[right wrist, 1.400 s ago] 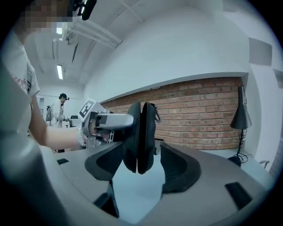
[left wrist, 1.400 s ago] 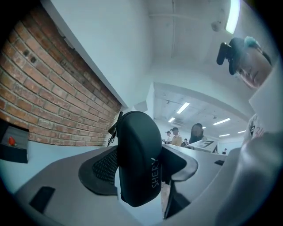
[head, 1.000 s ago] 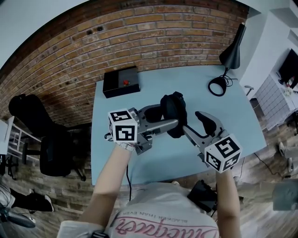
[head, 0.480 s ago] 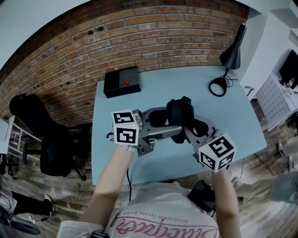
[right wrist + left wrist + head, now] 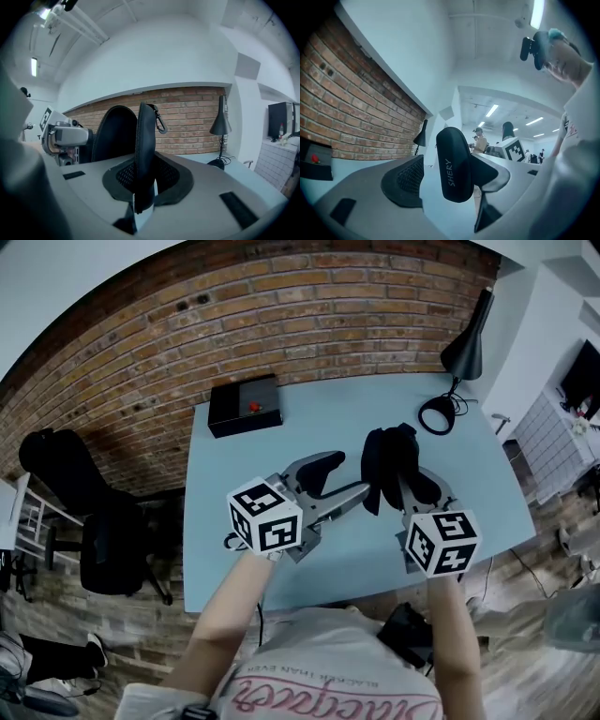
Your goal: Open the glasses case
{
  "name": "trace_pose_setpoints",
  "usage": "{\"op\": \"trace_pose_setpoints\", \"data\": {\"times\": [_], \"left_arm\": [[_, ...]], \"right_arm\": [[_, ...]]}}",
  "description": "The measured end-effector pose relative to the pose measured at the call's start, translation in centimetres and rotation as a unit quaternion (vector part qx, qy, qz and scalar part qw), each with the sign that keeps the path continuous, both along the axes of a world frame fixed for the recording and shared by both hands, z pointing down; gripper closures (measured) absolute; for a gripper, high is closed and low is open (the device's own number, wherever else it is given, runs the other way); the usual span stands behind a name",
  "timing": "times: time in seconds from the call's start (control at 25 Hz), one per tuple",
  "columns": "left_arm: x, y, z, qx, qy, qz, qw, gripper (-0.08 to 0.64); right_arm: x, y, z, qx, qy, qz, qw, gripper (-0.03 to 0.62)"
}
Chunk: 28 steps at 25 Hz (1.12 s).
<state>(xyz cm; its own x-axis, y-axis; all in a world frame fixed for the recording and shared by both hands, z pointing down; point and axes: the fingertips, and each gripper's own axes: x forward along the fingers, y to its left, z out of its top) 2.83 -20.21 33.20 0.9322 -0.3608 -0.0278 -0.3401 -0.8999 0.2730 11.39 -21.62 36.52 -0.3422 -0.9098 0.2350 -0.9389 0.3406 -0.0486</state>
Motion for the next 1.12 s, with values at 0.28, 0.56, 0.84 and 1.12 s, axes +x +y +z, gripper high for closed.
{"op": "trace_pose_setpoints", "data": {"times": [0.28, 0.56, 0.84, 1.12], "left_arm": [[2.0, 2.0, -0.3, 0.035, -0.046, -0.063, 0.9964, 0.245], [2.3, 1.1, 1.4, 0.031, -0.067, -0.145, 0.9867, 0.247], [-0.7, -0.3, 0.9, 0.066, -0.063, -0.212, 0.9729, 0.394], [-2.7, -2.3, 1.1, 0.070, -0.070, -0.252, 0.9626, 0.501]], "right_arm": [[0.9, -0.1, 0.7, -0.007, 0.019, 0.037, 0.999, 0.540], [-1.3, 0.7, -0.2, 0.010, 0.000, -0.004, 1.000, 0.540], [-2.1, 1.2, -0.6, 0.030, -0.025, -0.025, 0.999, 0.540], [-2.6, 1.6, -1.3, 0.048, -0.029, -0.040, 0.998, 0.540]]}}
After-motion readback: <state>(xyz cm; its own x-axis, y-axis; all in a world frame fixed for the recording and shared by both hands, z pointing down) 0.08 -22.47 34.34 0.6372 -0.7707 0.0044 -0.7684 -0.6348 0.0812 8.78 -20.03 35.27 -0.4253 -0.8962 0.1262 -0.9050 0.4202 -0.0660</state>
